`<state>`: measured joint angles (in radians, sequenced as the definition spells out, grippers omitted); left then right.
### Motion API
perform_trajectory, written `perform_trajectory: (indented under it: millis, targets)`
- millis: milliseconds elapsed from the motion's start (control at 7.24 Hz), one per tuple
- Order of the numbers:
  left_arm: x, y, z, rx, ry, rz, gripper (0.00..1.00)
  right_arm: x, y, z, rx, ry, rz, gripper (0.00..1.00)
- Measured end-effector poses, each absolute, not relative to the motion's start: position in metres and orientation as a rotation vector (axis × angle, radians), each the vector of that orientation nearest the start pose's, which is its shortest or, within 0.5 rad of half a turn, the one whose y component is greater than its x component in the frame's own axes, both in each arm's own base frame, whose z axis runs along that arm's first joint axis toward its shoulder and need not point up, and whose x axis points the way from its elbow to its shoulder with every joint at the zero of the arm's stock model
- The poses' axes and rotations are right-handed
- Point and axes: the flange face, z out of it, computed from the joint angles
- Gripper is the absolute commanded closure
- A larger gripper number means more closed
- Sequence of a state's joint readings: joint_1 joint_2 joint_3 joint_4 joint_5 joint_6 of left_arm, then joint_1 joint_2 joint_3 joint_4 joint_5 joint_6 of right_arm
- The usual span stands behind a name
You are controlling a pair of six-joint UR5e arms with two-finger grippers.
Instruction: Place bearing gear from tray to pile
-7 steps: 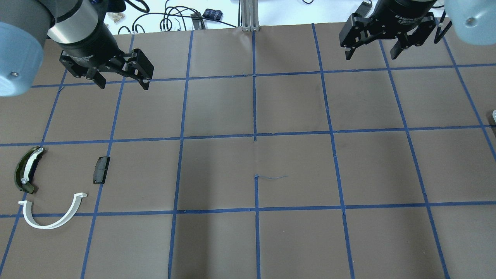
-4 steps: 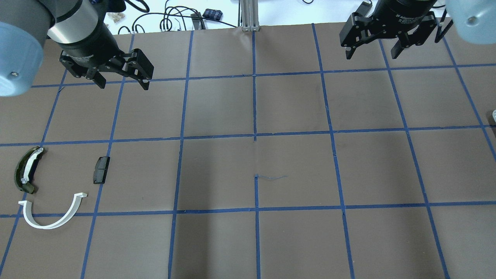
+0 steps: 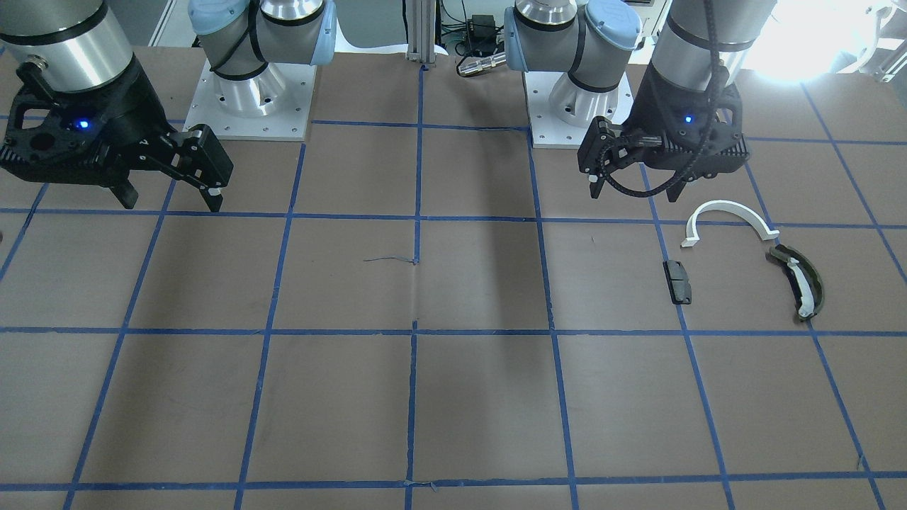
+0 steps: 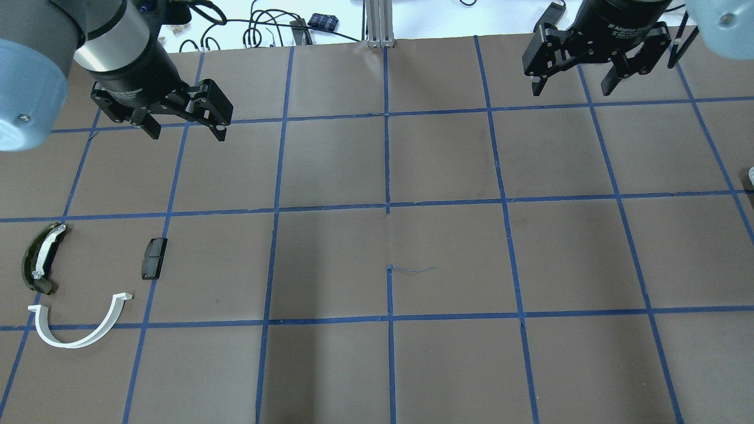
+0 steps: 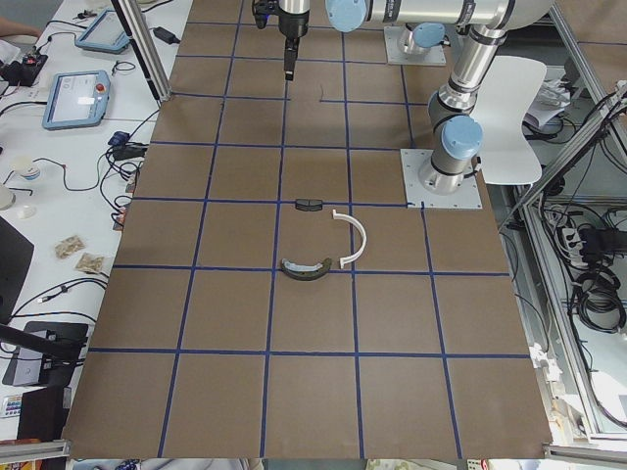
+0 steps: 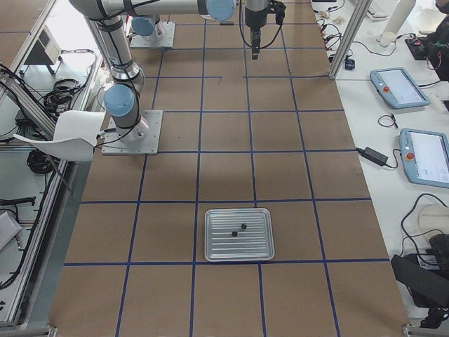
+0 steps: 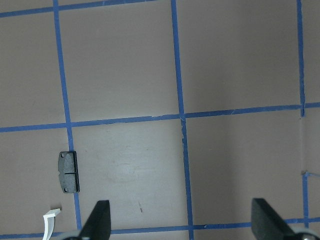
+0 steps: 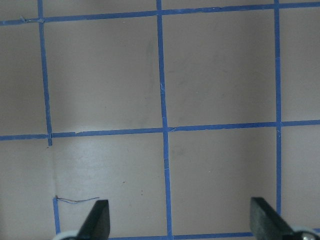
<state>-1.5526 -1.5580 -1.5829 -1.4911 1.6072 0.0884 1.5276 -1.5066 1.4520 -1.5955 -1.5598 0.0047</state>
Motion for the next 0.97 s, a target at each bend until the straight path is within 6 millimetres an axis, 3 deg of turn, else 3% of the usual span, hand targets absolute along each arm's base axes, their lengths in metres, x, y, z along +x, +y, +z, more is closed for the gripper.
perform_trajectory:
  millis: [138, 276, 552, 829, 967]
  targets:
    - [-0.120, -0.496, 0.496, 0.106, 3.097, -0.121, 0.00, 0.095, -0.534, 0.523, 0.092, 3.157, -0.123, 0.00]
    - [-0.119, -0.497, 0.498, 0.103, 3.097, -0.126, 0.00, 0.057, -0.539, 0.529, 0.045, 3.215, -0.105, 0.00]
    - [-0.119, -0.498, 0.502, 0.098, 3.098, -0.139, 0.00, -0.058, -0.542, 0.524, -0.165, 3.256, -0.018, 0.00]
    - [-0.120, -0.499, 0.501, 0.096, 3.099, -0.135, 0.00, -0.189, -0.541, 0.490, -0.208, 3.235, 0.092, 0.00]
    - [-0.120, -0.498, 0.500, 0.096, 3.099, -0.131, 0.00, -0.249, -0.540, 0.463, -0.312, 3.215, 0.121, 0.00]
